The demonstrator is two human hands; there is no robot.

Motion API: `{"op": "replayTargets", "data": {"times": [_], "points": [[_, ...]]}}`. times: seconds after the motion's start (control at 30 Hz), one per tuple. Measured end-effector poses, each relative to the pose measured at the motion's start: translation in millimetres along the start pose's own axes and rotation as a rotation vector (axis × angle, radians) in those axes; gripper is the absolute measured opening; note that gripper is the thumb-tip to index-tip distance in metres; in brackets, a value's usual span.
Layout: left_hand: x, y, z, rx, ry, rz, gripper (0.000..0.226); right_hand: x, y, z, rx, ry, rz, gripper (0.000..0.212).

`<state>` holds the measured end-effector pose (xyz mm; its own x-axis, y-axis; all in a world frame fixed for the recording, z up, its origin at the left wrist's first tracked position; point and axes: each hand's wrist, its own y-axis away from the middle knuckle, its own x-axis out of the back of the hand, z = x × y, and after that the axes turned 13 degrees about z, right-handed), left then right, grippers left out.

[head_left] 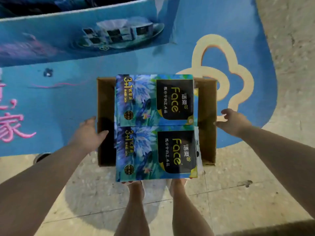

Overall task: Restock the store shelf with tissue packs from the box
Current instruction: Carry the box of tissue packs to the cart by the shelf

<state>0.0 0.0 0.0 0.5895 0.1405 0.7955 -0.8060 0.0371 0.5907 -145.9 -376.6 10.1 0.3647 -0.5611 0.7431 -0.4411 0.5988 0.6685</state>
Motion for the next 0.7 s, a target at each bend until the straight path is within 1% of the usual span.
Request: {"op": "replayTargets", "data": {"times": [0.07,0.13,0.2,0.27,0.37,0.43,0.5,0.6,0.7], "points": [[-17.9,-14.4,-0.3,0.063,0.08,0.026,0.063,-17.0,-14.0,3.4,-0.073,-0.041,0.015,0.066],[-32.9,-26.4,-2.7,0.135,0.167,0.023,0.055,-32.7,-24.1,4.7,-0.139,-0.091,-0.025,0.066],[-48.0,-38.4,-11.4,0.206,0.227,0.063,0.055,-49.5,-32.9,6.0,-0.172,-0.137,-0.035,0.058],[-59.7,-50.7,-19.7,0.263,0.254,0.124,0.056,-63.7,-41.6,7.3,-0.202,-0.207,0.001,0.05],[-74.9,-62.8,-24.2,0.324,0.306,0.12,0.043,-78.7,-52.4,9.6,-0.263,-0.312,-0.006,0.045],[-81.7,-66.8,-24.9,0.344,0.33,0.139,0.036,-84.6,-57.3,10.8,-0.278,-0.347,0.015,0.04],[-82.7,-68.0,-25.1,0.326,0.325,0.172,0.03,-87.5,-58.9,11.4,-0.28,-0.382,0.051,0.037],[-75.2,-60.9,-28.1,0.306,0.304,0.185,0.027,-81.4,-48.4,12.1,-0.27,-0.411,0.076,0.035],[-54.7,-39.2,-28.4,0.296,0.32,0.197,0.025,-59.9,-25.3,12.4,-0.262,-0.435,0.076,0.033]]}}
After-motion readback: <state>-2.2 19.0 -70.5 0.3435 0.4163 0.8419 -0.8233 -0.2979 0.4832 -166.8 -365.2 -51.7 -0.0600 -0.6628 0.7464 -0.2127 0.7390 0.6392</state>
